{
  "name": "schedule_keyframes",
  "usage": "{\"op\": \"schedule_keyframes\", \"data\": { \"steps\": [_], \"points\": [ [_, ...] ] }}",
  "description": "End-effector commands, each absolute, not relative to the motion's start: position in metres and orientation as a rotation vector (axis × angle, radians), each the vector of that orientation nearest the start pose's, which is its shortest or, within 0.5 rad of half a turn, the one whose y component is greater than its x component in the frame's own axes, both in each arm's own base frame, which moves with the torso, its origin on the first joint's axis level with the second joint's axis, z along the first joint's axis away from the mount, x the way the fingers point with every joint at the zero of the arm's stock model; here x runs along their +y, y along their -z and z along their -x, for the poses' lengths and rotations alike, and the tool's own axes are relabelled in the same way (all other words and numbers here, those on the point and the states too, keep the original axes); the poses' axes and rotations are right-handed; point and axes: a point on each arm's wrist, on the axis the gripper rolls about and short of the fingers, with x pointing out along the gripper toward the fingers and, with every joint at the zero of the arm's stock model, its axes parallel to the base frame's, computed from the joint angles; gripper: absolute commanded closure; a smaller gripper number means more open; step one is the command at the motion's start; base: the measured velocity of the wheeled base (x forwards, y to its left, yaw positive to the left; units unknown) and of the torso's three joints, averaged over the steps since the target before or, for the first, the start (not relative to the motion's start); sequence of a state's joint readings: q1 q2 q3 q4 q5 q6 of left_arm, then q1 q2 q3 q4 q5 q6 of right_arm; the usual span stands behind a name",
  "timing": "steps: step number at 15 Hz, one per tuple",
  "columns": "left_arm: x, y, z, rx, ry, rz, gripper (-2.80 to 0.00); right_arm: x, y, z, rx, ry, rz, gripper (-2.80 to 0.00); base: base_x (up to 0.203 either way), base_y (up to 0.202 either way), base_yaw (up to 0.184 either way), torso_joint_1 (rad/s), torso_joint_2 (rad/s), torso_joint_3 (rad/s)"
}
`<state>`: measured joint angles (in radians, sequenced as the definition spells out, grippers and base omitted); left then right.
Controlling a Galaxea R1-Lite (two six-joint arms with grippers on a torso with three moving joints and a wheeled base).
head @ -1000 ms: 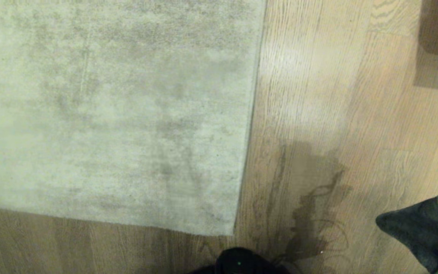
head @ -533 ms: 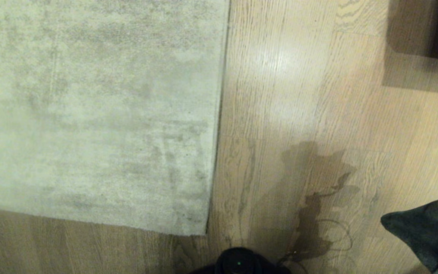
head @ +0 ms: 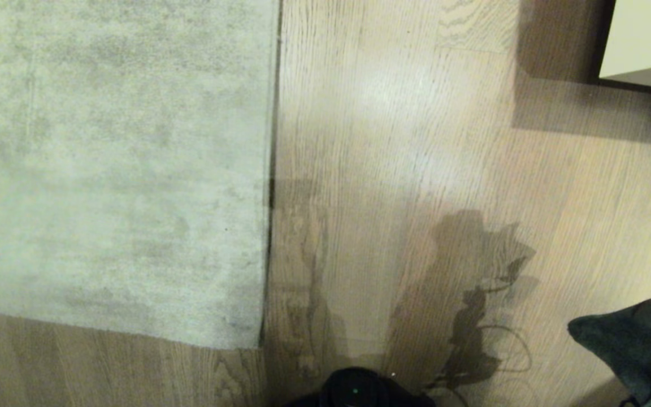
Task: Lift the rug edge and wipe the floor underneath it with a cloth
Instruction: Put down the rag
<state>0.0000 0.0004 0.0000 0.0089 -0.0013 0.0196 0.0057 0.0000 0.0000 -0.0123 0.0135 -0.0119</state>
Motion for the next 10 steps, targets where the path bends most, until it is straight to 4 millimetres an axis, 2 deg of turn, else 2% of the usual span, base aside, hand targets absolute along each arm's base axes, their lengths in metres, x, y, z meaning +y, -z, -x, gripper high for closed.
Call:
{"op": "schedule_keyframes", "data": {
  "steps": [1, 3, 10],
  "points": [
    [0.0000, -0.0746, 0.0227, 0.011, 0.002, -0.020, 0.00, 0.0002, -0.0767, 0.0228, -0.012, -0.020, 0.012, 0.00, 0.000, -0.174, -0.004, 0.002, 0.00, 0.007],
    [0.0000, -0.0746, 0.0227, 0.011, 0.002, -0.020, 0.00, 0.0002, -0.0768, 0.0228, -0.012, -0.020, 0.012, 0.00, 0.000, -0.111, 0.000, 0.002, 0.00, 0.006],
    [0.0000, -0.0746, 0.0227, 0.011, 0.002, -0.020, 0.00, 0.0002, -0.0767, 0.0228, -0.012, -0.020, 0.012, 0.00, 0.000, 0.000, 0.000, 0.000, 0.00, 0.000]
  ]
}}
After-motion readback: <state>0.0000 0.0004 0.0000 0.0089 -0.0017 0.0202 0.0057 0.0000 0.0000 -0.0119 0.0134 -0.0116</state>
